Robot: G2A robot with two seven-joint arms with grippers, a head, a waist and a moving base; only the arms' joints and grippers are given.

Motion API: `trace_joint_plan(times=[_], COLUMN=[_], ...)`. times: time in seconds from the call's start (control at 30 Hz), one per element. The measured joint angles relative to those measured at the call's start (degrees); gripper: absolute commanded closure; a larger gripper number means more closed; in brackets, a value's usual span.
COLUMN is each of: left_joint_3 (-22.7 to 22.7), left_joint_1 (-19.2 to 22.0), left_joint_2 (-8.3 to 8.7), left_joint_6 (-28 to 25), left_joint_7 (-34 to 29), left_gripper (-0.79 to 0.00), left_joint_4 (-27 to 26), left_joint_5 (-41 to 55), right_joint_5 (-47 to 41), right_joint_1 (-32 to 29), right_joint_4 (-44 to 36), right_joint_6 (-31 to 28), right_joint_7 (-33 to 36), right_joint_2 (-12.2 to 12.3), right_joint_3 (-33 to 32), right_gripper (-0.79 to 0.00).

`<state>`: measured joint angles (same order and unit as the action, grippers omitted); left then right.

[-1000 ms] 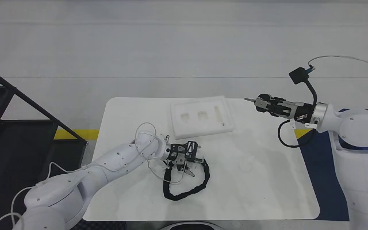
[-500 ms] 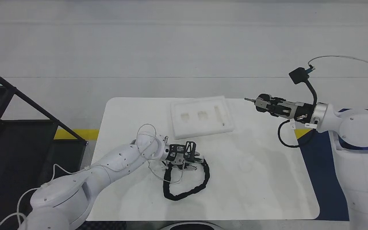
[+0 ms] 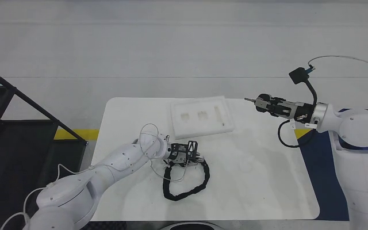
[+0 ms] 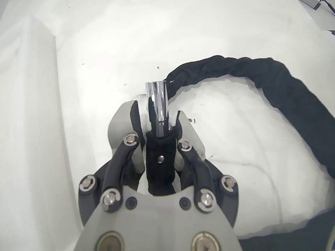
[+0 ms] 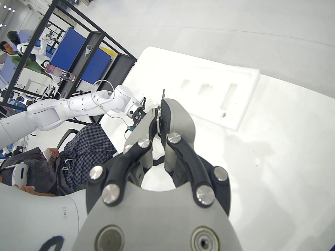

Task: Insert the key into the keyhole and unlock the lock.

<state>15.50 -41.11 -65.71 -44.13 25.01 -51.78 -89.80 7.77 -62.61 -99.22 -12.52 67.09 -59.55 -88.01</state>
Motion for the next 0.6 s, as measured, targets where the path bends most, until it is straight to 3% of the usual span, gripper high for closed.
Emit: trace_joint_plan(times=[0.3, 0.6], left_joint_3=[2.30, 7.57], left_joint_1=[0.67, 0.77], left_joint_2=[-0.39, 2.61], left_joint_6=[-1.74, -3.92], left_joint_7=[0.43, 6.32], left_gripper=[0.000, 0.000], left_joint_4=[-0.13, -4.79], left_joint_5=[1.25, 1.92], right_joint_5=[0.00, 0.00], right_joint_1=[0.00, 0.00], right_joint_4=[0.00, 0.00], right_joint_6=[0.00, 0.00], right_joint_7=[0.00, 0.00], right_joint_2=[0.00, 0.00], right_joint_3=[0.00, 0.00], right_gripper=[0.000, 0.000])
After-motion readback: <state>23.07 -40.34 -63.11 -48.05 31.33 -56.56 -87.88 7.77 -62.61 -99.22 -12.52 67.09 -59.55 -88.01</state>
